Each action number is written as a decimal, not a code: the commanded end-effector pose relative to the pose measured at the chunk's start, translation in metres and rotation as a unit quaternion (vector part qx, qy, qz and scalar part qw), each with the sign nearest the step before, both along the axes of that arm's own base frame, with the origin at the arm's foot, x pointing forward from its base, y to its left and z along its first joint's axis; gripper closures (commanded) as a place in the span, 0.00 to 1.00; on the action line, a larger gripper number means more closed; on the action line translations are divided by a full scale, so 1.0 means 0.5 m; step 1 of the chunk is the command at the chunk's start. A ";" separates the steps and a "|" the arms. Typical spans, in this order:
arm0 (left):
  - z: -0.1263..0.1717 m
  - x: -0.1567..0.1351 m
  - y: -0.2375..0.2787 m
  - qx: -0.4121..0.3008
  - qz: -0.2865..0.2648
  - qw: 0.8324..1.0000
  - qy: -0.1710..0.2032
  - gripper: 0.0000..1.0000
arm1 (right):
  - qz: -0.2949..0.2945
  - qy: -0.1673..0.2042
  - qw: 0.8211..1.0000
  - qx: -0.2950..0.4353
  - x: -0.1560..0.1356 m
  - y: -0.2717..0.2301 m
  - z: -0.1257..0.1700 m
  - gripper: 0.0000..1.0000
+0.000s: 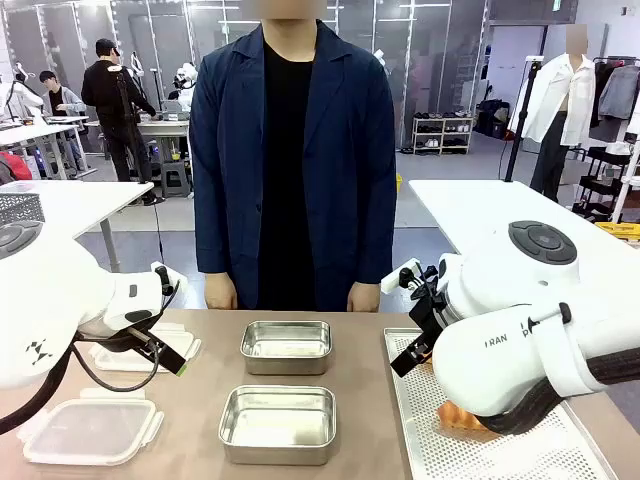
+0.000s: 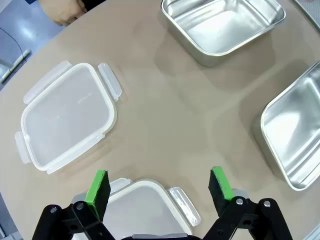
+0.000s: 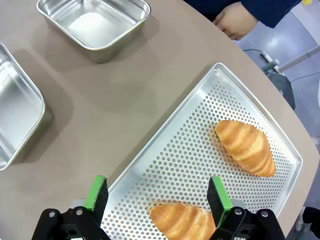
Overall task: Place the bread into the airtight container.
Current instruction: Pick up a Butter Roll and place it into an empty Airtight Container.
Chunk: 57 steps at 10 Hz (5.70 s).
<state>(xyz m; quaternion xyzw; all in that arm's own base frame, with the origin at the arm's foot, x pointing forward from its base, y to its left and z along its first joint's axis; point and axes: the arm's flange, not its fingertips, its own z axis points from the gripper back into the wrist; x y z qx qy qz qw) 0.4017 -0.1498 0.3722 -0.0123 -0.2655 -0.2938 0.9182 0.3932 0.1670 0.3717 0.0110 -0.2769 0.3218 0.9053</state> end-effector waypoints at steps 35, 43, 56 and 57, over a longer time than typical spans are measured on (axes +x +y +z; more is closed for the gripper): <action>0.756 -0.397 0.408 -0.112 0.008 0.993 -0.033 0.00 | 0.059 -0.056 0.997 0.011 -0.319 -0.531 0.684 0.00; 0.756 -0.397 0.408 -0.112 0.008 0.993 -0.033 0.00 | 0.364 0.087 0.911 -0.176 -0.025 -0.223 0.279 0.00; 0.756 -0.397 0.408 -0.112 0.008 0.993 -0.033 0.00 | 0.330 0.134 0.920 -0.165 0.074 -0.184 -0.099 0.00; 0.756 -0.397 0.408 -0.112 0.008 0.993 -0.033 0.00 | 0.327 0.136 0.918 -0.178 0.076 -0.183 -0.111 0.00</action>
